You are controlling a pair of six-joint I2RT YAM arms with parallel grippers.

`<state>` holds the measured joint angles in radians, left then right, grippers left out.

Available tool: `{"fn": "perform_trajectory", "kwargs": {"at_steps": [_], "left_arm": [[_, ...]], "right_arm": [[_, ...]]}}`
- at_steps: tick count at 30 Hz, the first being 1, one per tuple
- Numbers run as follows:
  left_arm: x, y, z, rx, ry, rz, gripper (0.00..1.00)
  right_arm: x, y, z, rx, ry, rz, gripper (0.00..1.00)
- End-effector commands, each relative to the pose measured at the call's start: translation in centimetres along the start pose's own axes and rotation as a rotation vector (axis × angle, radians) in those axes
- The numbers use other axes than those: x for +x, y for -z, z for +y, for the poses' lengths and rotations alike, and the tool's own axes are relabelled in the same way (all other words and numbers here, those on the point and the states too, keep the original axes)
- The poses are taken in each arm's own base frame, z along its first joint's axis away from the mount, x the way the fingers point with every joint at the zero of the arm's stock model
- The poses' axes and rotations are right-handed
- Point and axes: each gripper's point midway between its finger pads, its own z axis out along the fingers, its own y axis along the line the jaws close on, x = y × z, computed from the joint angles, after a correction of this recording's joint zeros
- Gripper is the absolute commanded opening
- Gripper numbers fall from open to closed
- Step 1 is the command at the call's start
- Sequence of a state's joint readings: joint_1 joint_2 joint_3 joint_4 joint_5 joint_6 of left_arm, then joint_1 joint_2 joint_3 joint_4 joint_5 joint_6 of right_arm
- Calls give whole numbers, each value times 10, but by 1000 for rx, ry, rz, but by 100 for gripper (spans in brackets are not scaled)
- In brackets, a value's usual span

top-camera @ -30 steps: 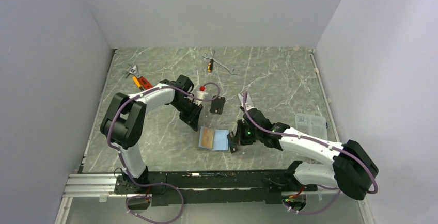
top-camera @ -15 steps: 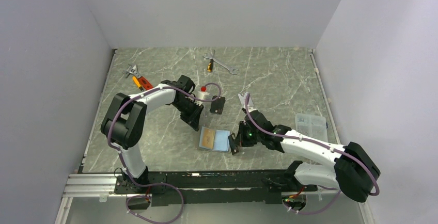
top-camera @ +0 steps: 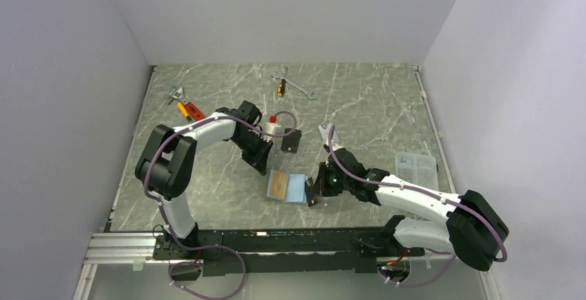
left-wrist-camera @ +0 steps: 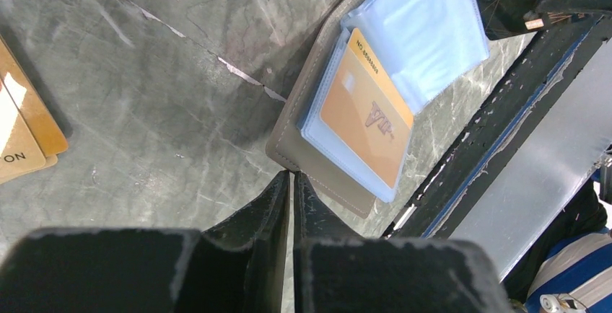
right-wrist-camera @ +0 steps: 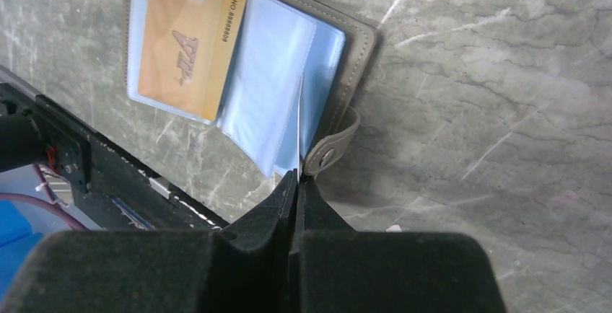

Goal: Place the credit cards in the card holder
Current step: Insert the credit card into the card holder.

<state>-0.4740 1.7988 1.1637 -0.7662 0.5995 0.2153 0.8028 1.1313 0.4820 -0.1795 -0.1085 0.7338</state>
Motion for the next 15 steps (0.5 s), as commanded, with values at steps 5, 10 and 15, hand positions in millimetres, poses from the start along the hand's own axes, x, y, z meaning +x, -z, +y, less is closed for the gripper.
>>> {"fn": "perform_trajectory", "kwargs": {"at_steps": [5,10,15], "left_arm": [[-11,5,-7,0,-45,-41,11],[-12,6,-8,2,-47,-43,10],[-14,11,-10,-5,-59,-44,10]], "right_arm": [[-13,2,20,-95,4,-52,0],[-18,5,28,-127,7,-70,0],[-29,10,46,-193,12,-99,0]]}}
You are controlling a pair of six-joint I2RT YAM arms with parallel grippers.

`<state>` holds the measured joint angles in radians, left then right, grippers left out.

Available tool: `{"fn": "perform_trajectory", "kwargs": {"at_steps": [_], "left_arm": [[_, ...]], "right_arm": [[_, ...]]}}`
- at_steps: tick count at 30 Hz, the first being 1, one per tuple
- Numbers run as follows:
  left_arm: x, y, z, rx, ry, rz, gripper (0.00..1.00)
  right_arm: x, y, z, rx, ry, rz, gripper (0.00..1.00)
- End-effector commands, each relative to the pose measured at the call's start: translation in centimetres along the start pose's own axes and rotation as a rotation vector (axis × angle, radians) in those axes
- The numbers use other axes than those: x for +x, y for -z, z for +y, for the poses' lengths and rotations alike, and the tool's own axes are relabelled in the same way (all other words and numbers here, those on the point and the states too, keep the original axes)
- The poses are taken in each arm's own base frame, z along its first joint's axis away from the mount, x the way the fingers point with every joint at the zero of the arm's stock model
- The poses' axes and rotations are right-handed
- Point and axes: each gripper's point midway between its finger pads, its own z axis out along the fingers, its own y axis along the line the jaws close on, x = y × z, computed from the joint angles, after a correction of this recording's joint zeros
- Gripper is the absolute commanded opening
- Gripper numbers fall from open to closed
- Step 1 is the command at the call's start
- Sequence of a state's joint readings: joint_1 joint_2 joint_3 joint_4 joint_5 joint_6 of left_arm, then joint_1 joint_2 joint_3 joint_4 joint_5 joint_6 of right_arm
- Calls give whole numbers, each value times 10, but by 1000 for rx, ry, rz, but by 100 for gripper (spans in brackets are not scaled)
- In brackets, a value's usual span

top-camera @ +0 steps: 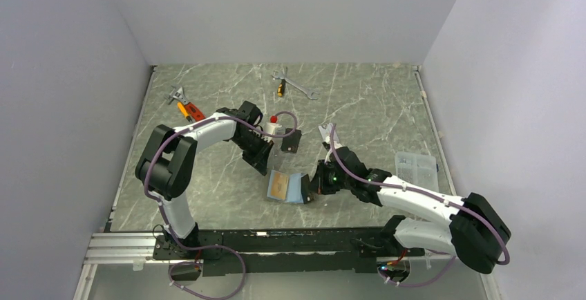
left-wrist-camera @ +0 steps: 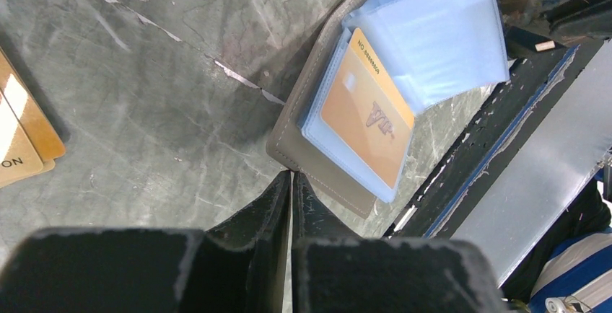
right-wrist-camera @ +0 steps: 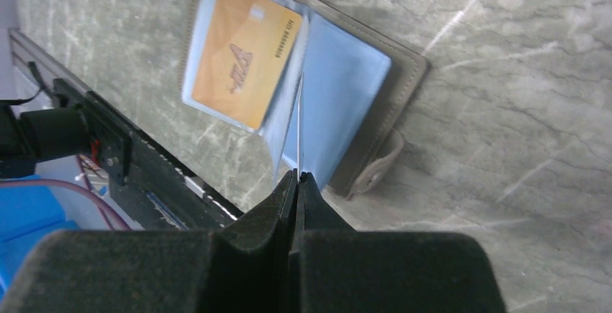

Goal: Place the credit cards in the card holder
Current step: Insert the credit card into the card holder.

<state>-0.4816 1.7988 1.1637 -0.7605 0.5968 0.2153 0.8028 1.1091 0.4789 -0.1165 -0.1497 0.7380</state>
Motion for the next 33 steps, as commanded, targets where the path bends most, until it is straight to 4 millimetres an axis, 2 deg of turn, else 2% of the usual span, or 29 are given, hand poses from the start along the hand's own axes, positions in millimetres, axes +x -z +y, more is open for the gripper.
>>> {"fn": "perform_trajectory", "kwargs": {"at_steps": [1,7,14,21,26,33], "left_arm": [[-13,13,-8,-6,-53,-42,11],[-13,26,-5,-40,-102,-48,17],[-18,49,5,-82,-237,-56,33],[-30,69,-1,-57,-385,-81,43],[-31,62,-14,-33,-470,-71,45],[0,26,-20,-42,-599,22,44]], "right_arm": [[-22,2,30,-117,4,-67,0],[-30,-16,49,-187,-6,-54,0],[-34,-30,62,-233,-13,-40,0],[-31,-44,61,-221,-24,-19,0],[-27,-59,55,-187,-43,6,0],[-27,-74,57,-164,-42,18,0]]}}
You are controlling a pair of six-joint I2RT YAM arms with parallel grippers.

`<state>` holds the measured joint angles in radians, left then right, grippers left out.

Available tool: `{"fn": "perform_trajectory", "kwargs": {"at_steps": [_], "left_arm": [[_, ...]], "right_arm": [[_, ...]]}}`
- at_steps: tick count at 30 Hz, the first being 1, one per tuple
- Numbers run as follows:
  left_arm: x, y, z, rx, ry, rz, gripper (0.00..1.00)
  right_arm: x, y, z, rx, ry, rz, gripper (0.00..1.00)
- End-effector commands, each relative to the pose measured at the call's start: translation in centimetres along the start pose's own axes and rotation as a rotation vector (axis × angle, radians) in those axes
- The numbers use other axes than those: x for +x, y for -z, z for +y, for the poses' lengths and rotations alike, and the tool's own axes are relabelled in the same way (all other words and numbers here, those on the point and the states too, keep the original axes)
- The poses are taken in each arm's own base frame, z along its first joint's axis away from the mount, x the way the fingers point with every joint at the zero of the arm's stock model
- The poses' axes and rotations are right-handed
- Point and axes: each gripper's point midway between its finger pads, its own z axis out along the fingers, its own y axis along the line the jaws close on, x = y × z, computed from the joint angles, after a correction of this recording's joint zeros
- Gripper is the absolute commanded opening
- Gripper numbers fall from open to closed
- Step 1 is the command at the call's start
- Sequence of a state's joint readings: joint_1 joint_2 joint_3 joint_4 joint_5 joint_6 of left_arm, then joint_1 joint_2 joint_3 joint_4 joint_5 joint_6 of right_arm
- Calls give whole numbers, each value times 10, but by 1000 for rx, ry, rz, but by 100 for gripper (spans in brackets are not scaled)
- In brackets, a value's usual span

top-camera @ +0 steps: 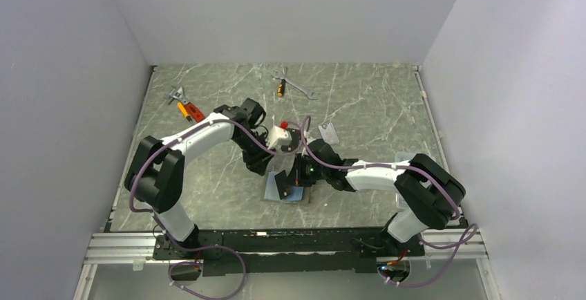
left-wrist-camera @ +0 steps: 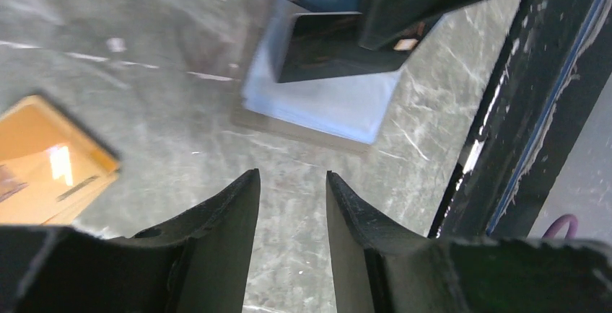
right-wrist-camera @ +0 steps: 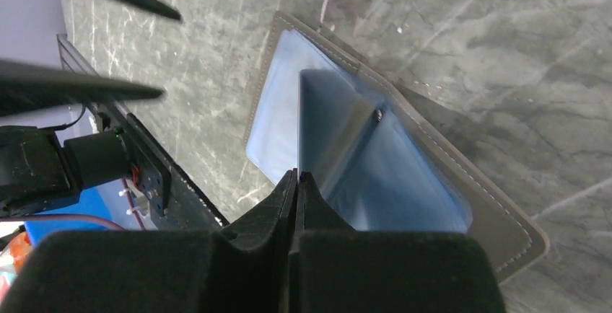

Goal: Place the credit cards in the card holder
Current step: Insert the credit card into the card holder.

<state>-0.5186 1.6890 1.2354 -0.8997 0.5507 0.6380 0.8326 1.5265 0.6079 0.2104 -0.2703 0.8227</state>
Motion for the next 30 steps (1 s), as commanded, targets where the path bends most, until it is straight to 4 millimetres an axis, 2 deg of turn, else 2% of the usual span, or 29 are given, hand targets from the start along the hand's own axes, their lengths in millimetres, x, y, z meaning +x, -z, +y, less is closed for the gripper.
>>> {"fn": "perform_trajectory", "kwargs": {"at_steps": [1,4,7,14,21,26,30], "left_arm": [[10,-13,-16,6,-138,25,44],[17,-24,-21,15,-157,29,44],[12,-29,-23,6,-182,1,42],[-7,-26,-24,-39,-244,-103,40],[-27,-18,-24,-75,-291,-171,38],[-24,-36,-27,-78,-345,-143,39],[-10,-48,-24,-108,-418,-76,39]], "right_arm": [[-19,-5,18,-33,17,-56,0],[-18,0,16,-27,0,-66,0],[-14,8,14,-31,-27,-81,0],[-1,24,-8,-30,-105,-90,0],[4,24,-9,-42,-101,-59,0],[5,20,-7,-49,-98,-34,0],[2,22,-8,-51,-105,-45,0]]}}
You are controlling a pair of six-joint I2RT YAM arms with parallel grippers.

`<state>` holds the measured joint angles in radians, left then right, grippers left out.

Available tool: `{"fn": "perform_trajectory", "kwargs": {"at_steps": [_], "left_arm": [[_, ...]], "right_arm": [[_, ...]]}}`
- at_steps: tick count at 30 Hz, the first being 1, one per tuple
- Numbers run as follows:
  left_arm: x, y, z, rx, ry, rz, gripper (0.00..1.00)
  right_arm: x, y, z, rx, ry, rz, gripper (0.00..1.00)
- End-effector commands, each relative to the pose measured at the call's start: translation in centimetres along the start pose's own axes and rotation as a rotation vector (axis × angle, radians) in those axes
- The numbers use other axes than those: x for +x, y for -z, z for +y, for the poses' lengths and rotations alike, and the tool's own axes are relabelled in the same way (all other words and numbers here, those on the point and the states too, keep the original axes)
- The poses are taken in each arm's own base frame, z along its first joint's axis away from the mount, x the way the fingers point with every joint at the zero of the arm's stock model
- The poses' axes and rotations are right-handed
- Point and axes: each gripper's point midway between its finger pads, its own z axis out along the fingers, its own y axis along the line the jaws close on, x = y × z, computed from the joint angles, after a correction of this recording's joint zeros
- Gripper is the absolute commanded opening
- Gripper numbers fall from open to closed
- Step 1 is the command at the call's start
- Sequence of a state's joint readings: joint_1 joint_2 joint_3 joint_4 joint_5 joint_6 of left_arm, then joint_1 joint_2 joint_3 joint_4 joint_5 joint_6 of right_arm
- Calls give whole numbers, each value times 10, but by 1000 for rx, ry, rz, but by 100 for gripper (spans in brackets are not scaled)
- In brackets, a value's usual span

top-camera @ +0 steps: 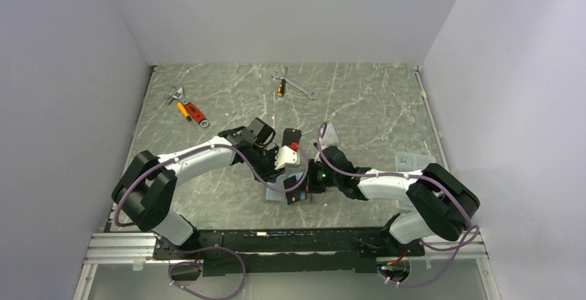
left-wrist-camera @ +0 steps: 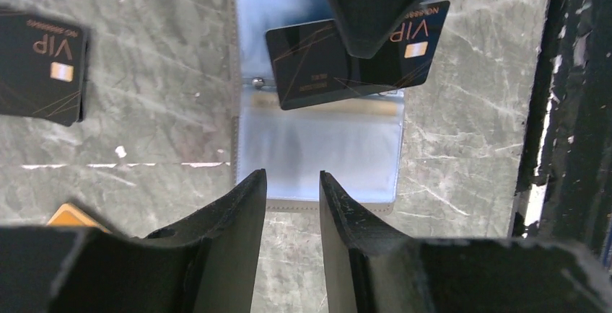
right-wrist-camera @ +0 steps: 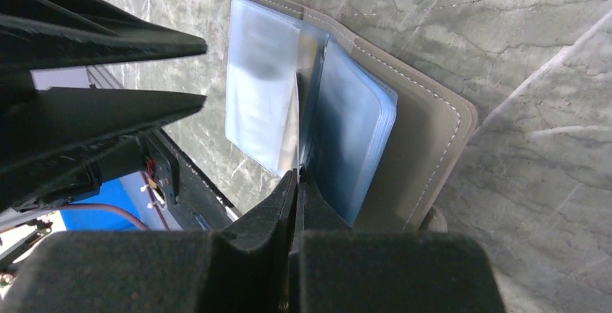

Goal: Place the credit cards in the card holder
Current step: Insert the credit card into the card holder.

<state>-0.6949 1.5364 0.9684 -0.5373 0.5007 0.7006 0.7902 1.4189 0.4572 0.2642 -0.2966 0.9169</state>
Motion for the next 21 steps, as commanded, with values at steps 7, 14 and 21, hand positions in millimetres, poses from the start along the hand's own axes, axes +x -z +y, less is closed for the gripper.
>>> {"fn": "perform_trajectory", "kwargs": {"at_steps": [7,14,21], "left_arm": [[33,-13,0,-45,-179,98,39],[41,-18,-8,-50,-267,112,40],[47,-21,-16,-51,-267,125,40]], "right_arm": [[-22,6,9,-67,-36,-69,0],[-31,-1,11,-98,-99,-104,0],[-35,-2,8,-92,-138,-138,0]]}}
